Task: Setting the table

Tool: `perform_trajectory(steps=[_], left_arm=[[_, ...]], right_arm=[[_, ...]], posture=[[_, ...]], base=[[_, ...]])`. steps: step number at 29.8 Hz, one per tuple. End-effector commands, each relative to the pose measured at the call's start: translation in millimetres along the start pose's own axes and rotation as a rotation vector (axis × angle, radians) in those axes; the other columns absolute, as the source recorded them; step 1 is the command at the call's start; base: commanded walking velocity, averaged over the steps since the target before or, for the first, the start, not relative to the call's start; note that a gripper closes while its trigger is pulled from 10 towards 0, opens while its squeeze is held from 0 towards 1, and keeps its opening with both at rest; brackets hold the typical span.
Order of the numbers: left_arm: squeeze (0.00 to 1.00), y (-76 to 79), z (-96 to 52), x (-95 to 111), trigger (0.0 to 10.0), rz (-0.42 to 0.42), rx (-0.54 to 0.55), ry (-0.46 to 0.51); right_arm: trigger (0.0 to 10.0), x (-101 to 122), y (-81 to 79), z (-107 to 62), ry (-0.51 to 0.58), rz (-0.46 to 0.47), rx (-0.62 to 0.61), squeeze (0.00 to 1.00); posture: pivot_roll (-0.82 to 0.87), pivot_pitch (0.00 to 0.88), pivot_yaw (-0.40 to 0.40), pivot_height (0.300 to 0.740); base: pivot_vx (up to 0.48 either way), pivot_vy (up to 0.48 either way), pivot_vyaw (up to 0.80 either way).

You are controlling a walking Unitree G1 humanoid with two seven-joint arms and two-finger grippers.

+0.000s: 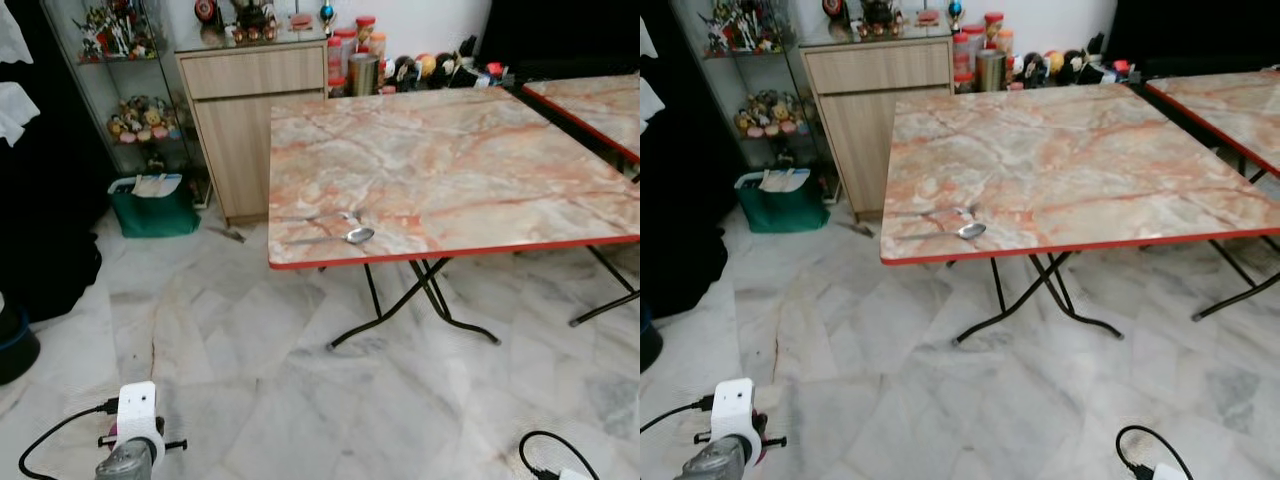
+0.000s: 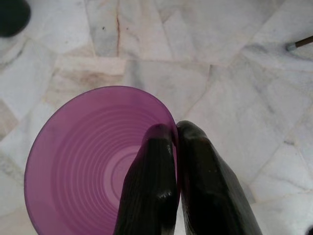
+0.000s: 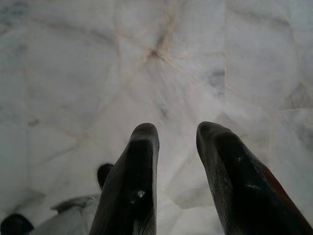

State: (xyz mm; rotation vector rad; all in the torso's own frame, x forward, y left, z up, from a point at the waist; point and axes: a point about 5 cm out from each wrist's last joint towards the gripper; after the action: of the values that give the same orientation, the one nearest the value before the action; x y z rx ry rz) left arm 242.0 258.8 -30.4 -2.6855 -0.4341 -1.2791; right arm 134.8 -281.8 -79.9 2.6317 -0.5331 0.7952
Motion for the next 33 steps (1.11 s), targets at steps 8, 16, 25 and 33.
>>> perform_trajectory(steps=[8, 16, 25, 33], left_arm=[[0.0, -4.3, -1.1, -4.1, 10.0, 0.024, 0.016, -0.015], [0.0, -4.0, -1.3, -4.6, 10.0, 0.029, 0.014, -0.015], [0.0, -3.2, -1.6, -6.2, 10.0, 0.034, 0.008, -0.019], [0.0, -3.9, -2.0, -7.5, 10.0, 0.039, 0.008, -0.022]], right_arm=[[10.0, 2.7, -0.4, 0.5, 0.007, 0.017, -0.001, 0.0], [10.0, 2.7, -0.8, 0.5, 0.003, 0.009, -0.001, 0.0], [10.0, 2.0, -1.5, 0.3, 0.005, 0.01, 0.004, 0.0], [10.0, 1.1, -1.1, 0.3, -0.002, -0.017, 0.002, 0.0]], posture=[[0.03, 0.071, 0.039, 0.74], [0.03, 0.07, 0.04, 0.74], [0.03, 0.047, 0.043, 0.74], [0.03, 0.039, 0.044, 0.74]], base=[[0.26, -0.294, 0.1], [0.277, -0.288, 0.0], [0.281, -0.285, 0.0], [0.276, -0.288, 0.37]])
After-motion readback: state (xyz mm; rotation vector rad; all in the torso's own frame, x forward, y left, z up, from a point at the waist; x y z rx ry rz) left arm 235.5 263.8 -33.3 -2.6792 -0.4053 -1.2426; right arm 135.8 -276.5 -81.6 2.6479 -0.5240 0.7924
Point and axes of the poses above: a point about 5 cm out from each wrist's last joint towards the gripper, its own z axis pointing out of the wrist towards the gripper, its own x axis along the axis of the wrist's last joint, y = z × x, and after that the axes turned 7 degrees about -z, right-handed
